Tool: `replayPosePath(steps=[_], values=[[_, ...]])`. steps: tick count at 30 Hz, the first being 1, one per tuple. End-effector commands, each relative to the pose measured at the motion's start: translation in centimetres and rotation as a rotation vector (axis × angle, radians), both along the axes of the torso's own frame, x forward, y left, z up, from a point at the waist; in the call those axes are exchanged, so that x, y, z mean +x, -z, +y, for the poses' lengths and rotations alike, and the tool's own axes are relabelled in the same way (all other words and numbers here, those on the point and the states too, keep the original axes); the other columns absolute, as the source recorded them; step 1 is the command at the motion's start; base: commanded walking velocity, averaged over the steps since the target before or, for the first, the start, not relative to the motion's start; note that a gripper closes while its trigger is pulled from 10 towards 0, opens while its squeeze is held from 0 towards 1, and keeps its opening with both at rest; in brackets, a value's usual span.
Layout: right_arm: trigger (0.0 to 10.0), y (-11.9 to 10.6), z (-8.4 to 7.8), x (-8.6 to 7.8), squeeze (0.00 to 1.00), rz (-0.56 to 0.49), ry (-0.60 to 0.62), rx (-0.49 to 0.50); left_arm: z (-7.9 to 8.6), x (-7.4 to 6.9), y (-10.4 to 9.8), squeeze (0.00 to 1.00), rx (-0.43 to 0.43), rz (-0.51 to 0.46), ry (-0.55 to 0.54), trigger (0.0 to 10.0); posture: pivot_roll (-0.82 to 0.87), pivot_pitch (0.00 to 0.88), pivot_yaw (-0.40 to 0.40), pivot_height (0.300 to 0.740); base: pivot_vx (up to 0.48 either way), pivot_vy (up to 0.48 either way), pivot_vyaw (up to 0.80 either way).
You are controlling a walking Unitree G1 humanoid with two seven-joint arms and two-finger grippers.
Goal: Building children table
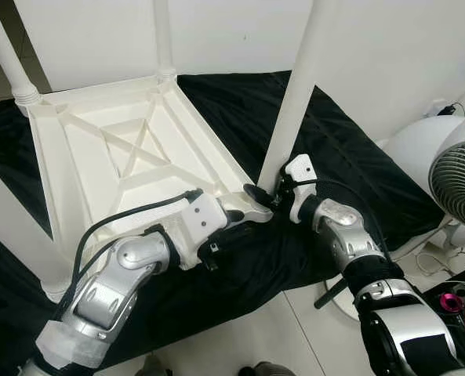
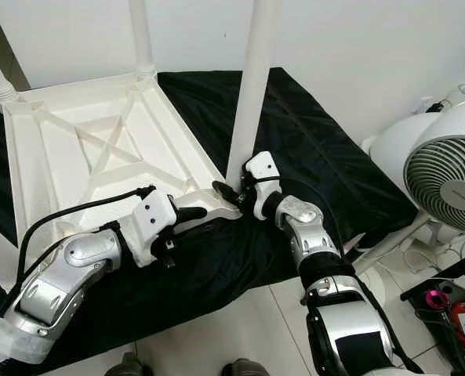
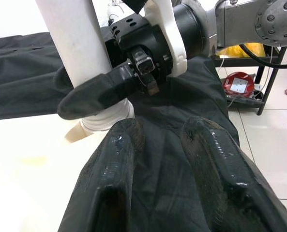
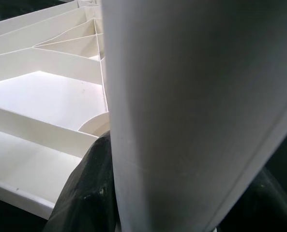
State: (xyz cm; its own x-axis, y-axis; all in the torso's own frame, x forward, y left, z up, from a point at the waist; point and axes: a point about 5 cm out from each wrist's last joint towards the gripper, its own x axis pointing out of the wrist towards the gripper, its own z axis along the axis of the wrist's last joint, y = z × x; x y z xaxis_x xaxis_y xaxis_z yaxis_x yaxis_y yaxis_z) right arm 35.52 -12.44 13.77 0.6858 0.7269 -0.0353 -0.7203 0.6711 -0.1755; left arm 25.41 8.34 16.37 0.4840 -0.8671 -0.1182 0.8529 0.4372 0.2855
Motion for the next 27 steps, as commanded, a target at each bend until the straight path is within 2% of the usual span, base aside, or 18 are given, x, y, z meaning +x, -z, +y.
replayPosePath(steps=[1,9,11,14,18,21,27], values=[[10.0,1.1,-0.8,-0.2,0.00,0.050,0.051,0.007,-0.1,-0.2,0.0,0.00,-0.003,0.000,-0.011,10.0,-0.05,0.043,-0.037,0.740,0.000,0.000,0.00],[10.0,1.6,-0.9,0.0,0.00,0.092,0.223,0.047,-0.3,-0.1,0.0,0.00,-0.006,0.002,-0.003,10.0,-0.06,0.043,-0.037,0.740,0.000,0.000,0.00],[10.0,1.6,-0.7,0.0,0.00,0.091,0.251,0.061,-0.3,-0.1,0.0,0.00,-0.007,0.003,0.000,10.0,-0.06,0.042,-0.038,0.740,0.000,0.000,0.00],[10.0,1.6,0.3,-0.4,0.00,0.106,0.377,0.118,-0.5,-0.2,0.0,0.00,-0.009,0.006,0.010,10.0,-0.07,0.041,-0.036,0.740,0.000,0.000,0.00],[10.0,1.7,0.5,-0.5,0.00,0.122,0.415,0.140,-0.5,-0.3,0.0,0.00,-0.009,0.007,0.012,10.0,-0.07,0.038,-0.033,0.740,0.000,0.000,0.00],[10.0,2.1,2.2,-1.6,0.00,0.122,0.560,0.203,-0.6,-0.4,0.1,0.00,-0.007,0.013,0.018,10.0,-0.07,0.036,-0.037,0.740,0.000,0.000,0.00],[10.0,2.0,3.8,-2.4,0.00,0.140,0.645,0.260,-0.9,-0.4,0.1,0.00,-0.015,0.014,0.022,10.0,-0.07,0.037,-0.041,0.740,0.000,0.000,0.00]])
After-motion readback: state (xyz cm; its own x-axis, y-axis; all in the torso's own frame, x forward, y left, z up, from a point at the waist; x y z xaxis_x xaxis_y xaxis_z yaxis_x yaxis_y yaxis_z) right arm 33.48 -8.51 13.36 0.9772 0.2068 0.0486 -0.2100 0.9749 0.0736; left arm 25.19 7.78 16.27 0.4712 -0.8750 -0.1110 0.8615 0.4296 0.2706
